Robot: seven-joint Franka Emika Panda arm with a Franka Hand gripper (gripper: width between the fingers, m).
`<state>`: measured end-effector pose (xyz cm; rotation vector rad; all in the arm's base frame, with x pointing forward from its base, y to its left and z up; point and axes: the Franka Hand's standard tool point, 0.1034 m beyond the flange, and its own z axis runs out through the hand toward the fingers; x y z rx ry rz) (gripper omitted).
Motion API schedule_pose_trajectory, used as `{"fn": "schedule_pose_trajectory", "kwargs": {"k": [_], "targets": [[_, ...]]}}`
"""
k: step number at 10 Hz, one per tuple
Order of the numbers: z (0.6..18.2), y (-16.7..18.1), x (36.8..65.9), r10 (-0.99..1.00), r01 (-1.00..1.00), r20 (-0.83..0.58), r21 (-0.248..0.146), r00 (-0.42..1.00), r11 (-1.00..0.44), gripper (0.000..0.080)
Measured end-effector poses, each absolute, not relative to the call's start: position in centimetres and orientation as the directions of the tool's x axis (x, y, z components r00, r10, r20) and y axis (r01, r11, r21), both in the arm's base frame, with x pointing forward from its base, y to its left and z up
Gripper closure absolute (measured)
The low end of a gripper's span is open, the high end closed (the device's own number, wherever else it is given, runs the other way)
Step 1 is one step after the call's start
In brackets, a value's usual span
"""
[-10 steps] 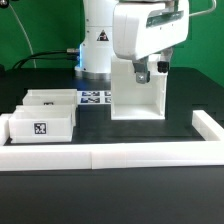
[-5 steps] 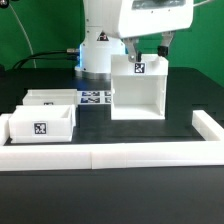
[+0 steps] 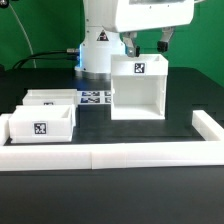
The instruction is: Assemble drawer
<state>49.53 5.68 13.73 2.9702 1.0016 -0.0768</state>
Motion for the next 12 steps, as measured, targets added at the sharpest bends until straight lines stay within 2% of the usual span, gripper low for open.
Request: {"fn": "schedule_pose_trajectory", "kwargs": {"k": [1,2,3,6,9,12], "targets": [[13.7,5.7,49.5,0.604,0.604,-0.048,-0.009,0.796,-0.797,0.015],[14.0,5.5,49.0,0.516,0.516,-0.009,-0.003,0.857,-0.857,0.015],[14.1,5.4,47.4,0.414,0.414,-0.002,0.005,0.91,-0.91,0.015],[14.0,7.4,45.6,0.214,0.214,0.0,0.014,0.977,-0.977,0.015],[13.0,8.9,43.6,0.058,0.057,-0.026,-0.036,0.998,-0.998,0.015],[13.1,8.8,43.8,0.063,0.063,-0.022,-0.033,0.998,-0.997,0.015]]}}
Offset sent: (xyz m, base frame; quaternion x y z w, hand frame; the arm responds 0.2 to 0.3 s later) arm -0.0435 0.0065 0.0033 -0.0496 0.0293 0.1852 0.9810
